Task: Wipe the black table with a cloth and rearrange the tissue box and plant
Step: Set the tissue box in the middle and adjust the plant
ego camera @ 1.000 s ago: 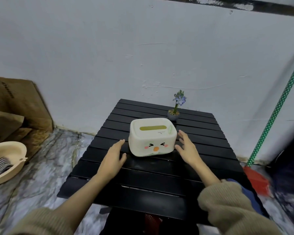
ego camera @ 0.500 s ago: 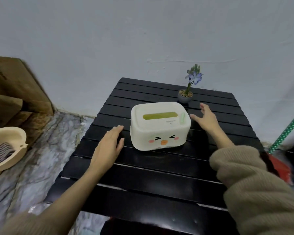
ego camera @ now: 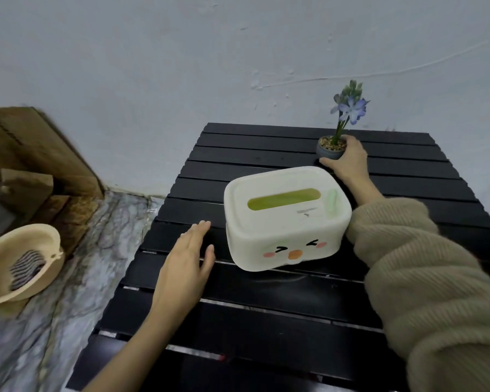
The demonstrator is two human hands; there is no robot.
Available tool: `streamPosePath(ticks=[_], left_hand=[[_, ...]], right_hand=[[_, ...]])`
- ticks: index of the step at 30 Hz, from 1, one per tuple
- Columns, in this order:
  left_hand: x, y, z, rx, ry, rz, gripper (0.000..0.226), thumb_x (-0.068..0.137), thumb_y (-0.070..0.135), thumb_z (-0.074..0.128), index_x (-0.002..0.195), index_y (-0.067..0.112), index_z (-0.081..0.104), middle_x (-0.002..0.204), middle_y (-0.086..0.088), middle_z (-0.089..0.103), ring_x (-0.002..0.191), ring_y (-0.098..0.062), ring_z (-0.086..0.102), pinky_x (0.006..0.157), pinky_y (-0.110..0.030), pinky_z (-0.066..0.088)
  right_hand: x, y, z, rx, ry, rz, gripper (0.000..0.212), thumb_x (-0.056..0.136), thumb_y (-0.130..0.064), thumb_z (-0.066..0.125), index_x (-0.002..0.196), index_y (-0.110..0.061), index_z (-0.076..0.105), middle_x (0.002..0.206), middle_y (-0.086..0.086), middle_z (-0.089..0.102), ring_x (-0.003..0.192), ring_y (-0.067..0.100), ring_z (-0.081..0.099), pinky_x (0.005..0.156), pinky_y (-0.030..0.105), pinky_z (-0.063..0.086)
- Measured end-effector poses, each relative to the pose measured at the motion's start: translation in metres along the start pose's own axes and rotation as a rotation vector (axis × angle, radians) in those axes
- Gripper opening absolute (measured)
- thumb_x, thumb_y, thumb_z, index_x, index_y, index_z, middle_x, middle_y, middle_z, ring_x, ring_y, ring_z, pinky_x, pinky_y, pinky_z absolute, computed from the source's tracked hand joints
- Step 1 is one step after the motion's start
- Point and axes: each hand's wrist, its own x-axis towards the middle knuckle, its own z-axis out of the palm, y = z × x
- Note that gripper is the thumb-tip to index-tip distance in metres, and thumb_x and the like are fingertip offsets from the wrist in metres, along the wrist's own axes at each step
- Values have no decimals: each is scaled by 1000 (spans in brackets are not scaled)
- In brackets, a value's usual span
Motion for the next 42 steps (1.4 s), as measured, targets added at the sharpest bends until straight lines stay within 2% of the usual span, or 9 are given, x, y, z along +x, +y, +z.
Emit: streamPosePath(ticks=[6,16,23,28,30,34,37,40,42], left_hand=[[0,-2,1,1,-10,3,45,93,22,42,137,22,33,147,1,39,138,-13,29,106,-33,35],[-2,-3,-5,-49,-49,-11,46,93,23,41,138,18,34,147,-5,38,139,-16,28,111,-39,32],[-4,-2,-8,-58,-82,-4,45,93,21,41,137,18,34,147,-6,38,139,-17,28,111,-41,33],[-8,4,-18,-130,-43,-1,45,93,16,42,137,16,35,147,-7,38,141,-18,25,113,-40,29],[-11,10,-21,-158,-32,12,46,92,16,42,138,15,33,147,-7,37,141,-18,24,113,-38,27],[-19,24,-28,-212,-41,69,51,91,21,46,140,18,30,148,-3,36,139,-17,27,113,-37,27],[-21,31,-32,-233,-66,112,56,89,26,50,140,21,28,149,0,35,140,-14,25,113,-35,26],[-20,35,-34,-202,-114,141,62,88,30,53,141,21,24,150,0,33,140,-15,24,114,-35,26],[-20,36,-35,-167,-144,148,66,87,31,55,142,23,20,150,-1,34,140,-17,26,114,-38,29]], right_hand=[[-24,1,-23,31,48,7,66,69,-15,76,125,-3,44,130,20,47,121,32,45,101,36,37],[-132,11,-83,2,65,72,67,69,-13,77,127,-3,43,129,19,50,117,30,49,98,33,38],[-166,22,-97,-18,56,124,70,71,-13,75,131,-4,39,133,19,47,121,31,47,102,36,37],[-175,18,-104,-30,-23,126,82,75,-20,73,140,-7,25,142,16,39,130,30,38,107,42,34],[-187,12,-110,-108,40,72,77,79,-24,68,141,-13,23,142,13,40,130,28,37,100,44,40],[-215,-10,-115,-195,122,-222,61,85,-23,61,139,-20,32,138,6,46,127,18,43,94,38,46],[-215,-26,-106,-178,-14,-336,60,86,-25,60,139,-22,31,140,3,44,129,14,41,97,34,44],[-201,-31,-94,-162,-252,-249,74,83,-33,62,143,-23,19,150,1,30,137,14,28,107,35,33],[-193,-32,-88,-110,-334,-169,81,81,-33,64,144,-23,14,151,4,27,138,17,25,111,38,28]])
